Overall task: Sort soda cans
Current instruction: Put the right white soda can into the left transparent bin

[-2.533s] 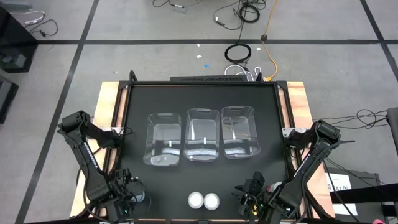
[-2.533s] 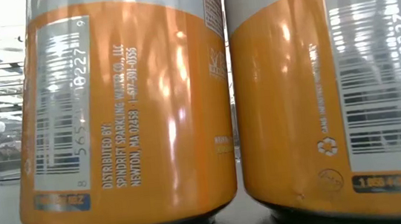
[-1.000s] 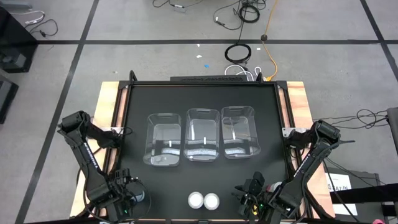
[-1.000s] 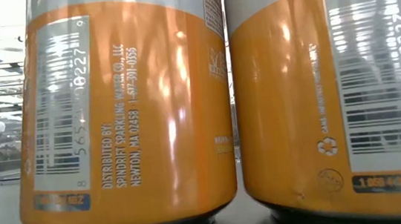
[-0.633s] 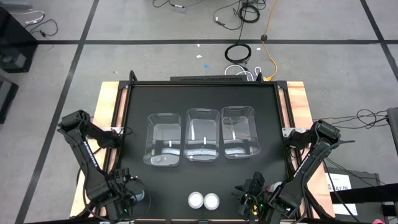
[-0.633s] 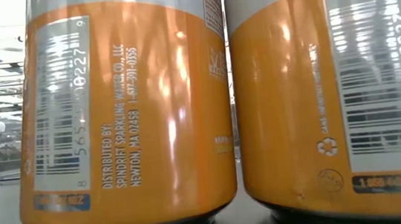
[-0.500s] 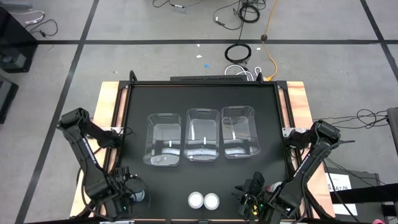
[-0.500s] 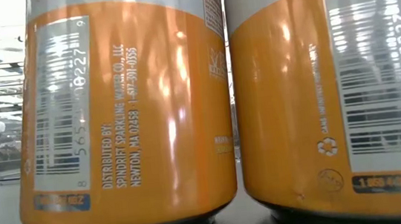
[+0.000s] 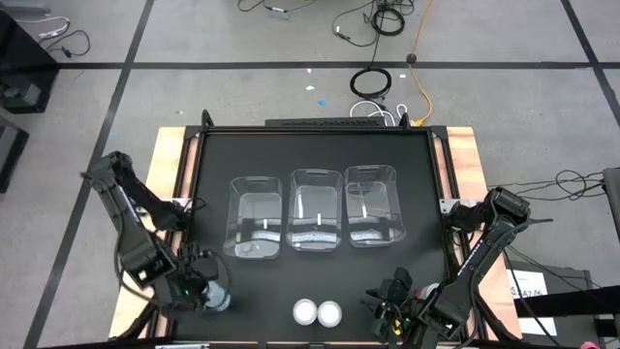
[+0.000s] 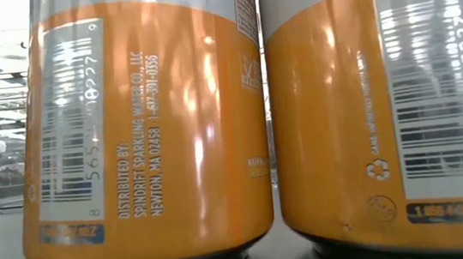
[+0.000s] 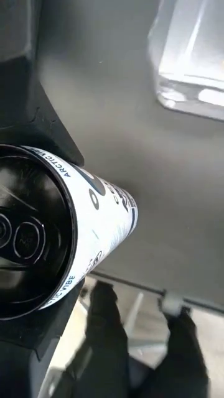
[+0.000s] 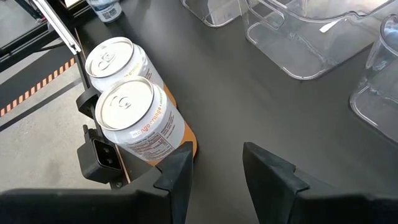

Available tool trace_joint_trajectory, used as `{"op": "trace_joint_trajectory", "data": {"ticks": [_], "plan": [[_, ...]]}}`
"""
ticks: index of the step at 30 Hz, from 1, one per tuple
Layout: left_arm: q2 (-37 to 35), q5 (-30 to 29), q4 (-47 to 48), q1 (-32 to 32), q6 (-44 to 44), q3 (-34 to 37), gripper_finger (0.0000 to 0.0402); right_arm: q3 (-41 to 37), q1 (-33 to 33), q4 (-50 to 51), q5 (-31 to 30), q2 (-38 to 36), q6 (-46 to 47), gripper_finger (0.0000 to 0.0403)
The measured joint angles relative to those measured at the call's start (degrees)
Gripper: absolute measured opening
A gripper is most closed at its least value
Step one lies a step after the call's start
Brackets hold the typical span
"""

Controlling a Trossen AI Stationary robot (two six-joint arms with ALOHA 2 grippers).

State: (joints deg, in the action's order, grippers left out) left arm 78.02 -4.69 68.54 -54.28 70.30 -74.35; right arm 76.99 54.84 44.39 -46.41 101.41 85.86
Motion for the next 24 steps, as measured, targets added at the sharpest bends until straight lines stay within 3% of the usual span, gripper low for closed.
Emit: {"op": "trace_joint_trajectory", "data": {"ticks": [6, 15, 24], "plan": [[-6.49, -1.82, -0.01, 3.58, -1.60, 0.00, 0.0288, 0.00, -0.01, -0.01, -0.04, 0.00, -1.06, 0.0134], [-13.25, -10.96, 0.44, 10.00, -6.71, 0.00, 0.0288, 0.00, 0.01, -0.01, -0.03, 0.00, -1.25, 0.0134], [-13.78, -12.41, 5.05, 24.80, -15.02, 0.00, 0.0288, 0.00, -0.36, -0.01, -0.50, 0.00, -1.29, 0.0134]]}}
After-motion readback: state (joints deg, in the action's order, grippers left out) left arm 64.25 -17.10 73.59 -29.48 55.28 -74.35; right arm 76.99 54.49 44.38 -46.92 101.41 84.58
